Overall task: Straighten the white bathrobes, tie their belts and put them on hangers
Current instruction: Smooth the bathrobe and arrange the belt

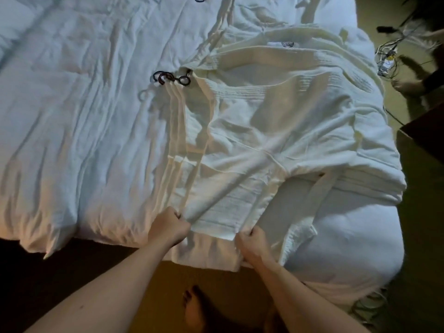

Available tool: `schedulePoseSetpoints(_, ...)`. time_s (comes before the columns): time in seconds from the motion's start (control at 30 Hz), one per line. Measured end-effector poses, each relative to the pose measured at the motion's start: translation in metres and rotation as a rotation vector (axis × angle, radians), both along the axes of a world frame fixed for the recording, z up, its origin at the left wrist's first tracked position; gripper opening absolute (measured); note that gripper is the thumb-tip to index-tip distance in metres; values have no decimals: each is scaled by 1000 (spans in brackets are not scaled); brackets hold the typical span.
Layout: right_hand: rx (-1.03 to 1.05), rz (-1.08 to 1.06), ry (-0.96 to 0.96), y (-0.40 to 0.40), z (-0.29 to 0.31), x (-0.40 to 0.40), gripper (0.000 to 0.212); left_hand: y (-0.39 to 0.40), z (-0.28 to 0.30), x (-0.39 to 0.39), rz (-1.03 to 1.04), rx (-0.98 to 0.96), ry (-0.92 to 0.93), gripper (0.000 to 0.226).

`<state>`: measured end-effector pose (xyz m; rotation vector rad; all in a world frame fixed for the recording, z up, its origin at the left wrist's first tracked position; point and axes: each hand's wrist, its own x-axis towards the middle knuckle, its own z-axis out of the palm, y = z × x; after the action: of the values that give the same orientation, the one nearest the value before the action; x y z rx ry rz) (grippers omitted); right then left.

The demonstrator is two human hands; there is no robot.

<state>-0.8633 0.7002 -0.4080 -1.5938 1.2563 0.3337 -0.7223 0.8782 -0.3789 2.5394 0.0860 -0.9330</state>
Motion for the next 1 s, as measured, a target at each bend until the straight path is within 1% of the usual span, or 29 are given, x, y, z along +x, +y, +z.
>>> schedulePoseSetpoints(0.07,-81,-50,-6,-2,12,6,22,-16,11,13,6,-128,-57,7)
schedulePoseSetpoints(0.1,-114,-98,-35,-6,17,10,25,-29,16,21,15,-200,-56,11)
schedulePoseSetpoints(0.17,-150,-204,-131,-18,26,20,25,-54,19,38,26,-290,-60,27)
schedulePoseSetpoints(0.2,-170,-261,-180,-28,28,29,26,-69,20,50,12,-314,-93,36)
schedulePoseSetpoints(0.3,-184,-413,-279,-53,27,56,41,-107,18,87,-45,-289,-208,62)
schedulePoseSetpoints(0.33,-196,-444,-302,-59,26,64,45,-116,16,98,-49,-282,-194,68)
schedulePoseSetpoints(0.37,-219,-459,-301,-67,24,74,45,-128,14,110,-52,-283,-164,75)
schedulePoseSetpoints(0.43,-249,-473,-284,-75,21,87,33,-144,10,125,-89,-260,-88,84)
schedulePoseSetpoints(0.47,-239,-482,-287,-77,18,91,28,-150,7,131,-117,-239,-74,83)
schedulePoseSetpoints(0.5,-224,-488,-287,-77,15,93,23,-154,6,136,-141,-219,-90,77)
schedulePoseSetpoints(0.57,-214,-464,-280,-76,10,89,15,-154,6,146,-107,-191,-193,55)
schedulePoseSetpoints(0.6,-204,-433,-279,-77,7,85,11,-152,5,152,-63,-172,-258,45)
schedulePoseSetpoints(0.63,-201,-391,-269,-77,7,81,9,-147,1,156,-25,-144,-298,41)
schedulePoseSetpoints(0.7,-194,-255,-194,-83,10,75,14,-140,-10,156,20,-69,-276,39)
schedulePoseSetpoints(0.77,-169,-30,-53,-93,16,73,17,-138,-21,150,36,-11,-221,38)
schedulePoseSetpoints(0.8,-142,126,34,-99,24,74,19,-141,-22,146,46,7,-216,37)
schedulePoseSetpoints(0.87,-110,451,221,-111,47,78,26,-151,-15,146,101,17,-266,35)
schedulePoseSetpoints(0.9,-123,583,294,-120,59,84,25,-159,-9,150,145,5,-309,33)
schedulePoseSetpoints(0.93,-138,684,352,-126,70,91,24,-164,-5,154,174,-8,-357,30)
schedulePoseSetpoints(1.0,-158,814,428,-141,91,112,29,-176,0,166,173,-59,-442,27)
